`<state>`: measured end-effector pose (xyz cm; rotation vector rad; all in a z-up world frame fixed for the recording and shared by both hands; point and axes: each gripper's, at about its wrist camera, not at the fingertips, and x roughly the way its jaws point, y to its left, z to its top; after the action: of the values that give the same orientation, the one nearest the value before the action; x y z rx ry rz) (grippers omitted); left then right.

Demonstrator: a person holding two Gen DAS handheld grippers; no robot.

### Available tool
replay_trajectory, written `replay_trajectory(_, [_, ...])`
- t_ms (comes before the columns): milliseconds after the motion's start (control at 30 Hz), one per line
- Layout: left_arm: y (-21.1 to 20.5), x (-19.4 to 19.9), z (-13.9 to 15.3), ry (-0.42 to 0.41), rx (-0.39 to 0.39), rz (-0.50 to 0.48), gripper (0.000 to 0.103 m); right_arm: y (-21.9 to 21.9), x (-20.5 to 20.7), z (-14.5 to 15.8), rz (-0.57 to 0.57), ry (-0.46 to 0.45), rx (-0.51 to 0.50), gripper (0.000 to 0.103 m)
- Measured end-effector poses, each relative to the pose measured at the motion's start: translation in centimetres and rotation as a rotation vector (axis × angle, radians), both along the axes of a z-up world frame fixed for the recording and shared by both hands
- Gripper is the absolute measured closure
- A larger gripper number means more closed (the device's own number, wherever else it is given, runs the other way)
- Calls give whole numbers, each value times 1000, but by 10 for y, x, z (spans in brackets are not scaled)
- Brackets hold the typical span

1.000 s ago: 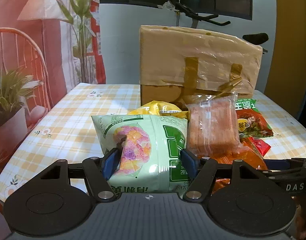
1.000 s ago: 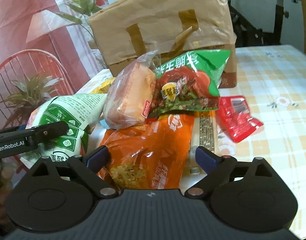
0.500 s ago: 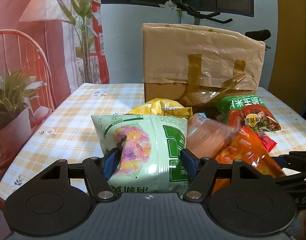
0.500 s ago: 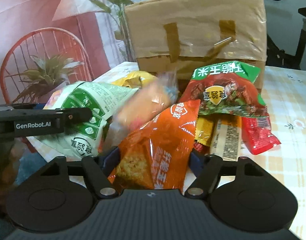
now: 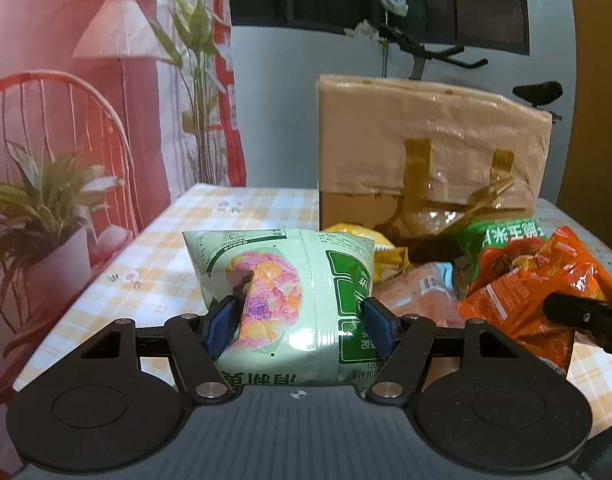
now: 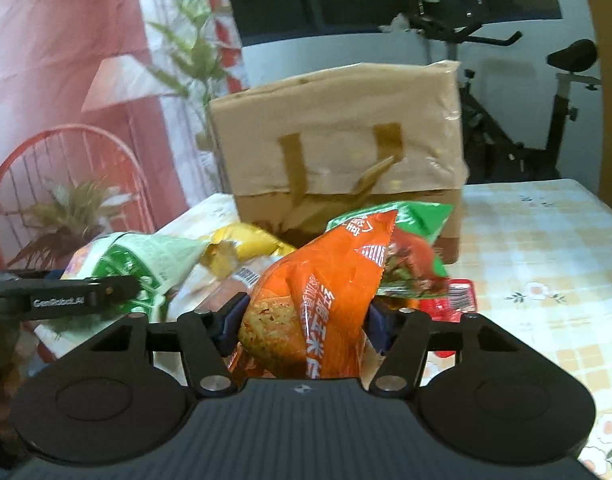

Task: Organize snacks
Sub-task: 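Grasp the orange snack bag with the right tool while the left tool lifts the green-white bag, then carry both bags over the box and open the left tool to drop the green-white bag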

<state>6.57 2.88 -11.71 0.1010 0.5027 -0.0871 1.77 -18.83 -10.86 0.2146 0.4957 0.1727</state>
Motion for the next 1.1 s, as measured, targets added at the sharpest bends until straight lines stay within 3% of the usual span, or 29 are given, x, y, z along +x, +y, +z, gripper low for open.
replay_trajectory(200, [3,-6,14,-64,-3,21,33,0,-6,6,6,-46,-1,41])
replay_trajectory(567, [18,4,57,-162,-49,61,33,-30,-15,47,-75,-235,-20,41])
replay_trajectory(1100, [-7,44,108,-267,-50,8,33,-62,31,89,-104,-401,-98,41])
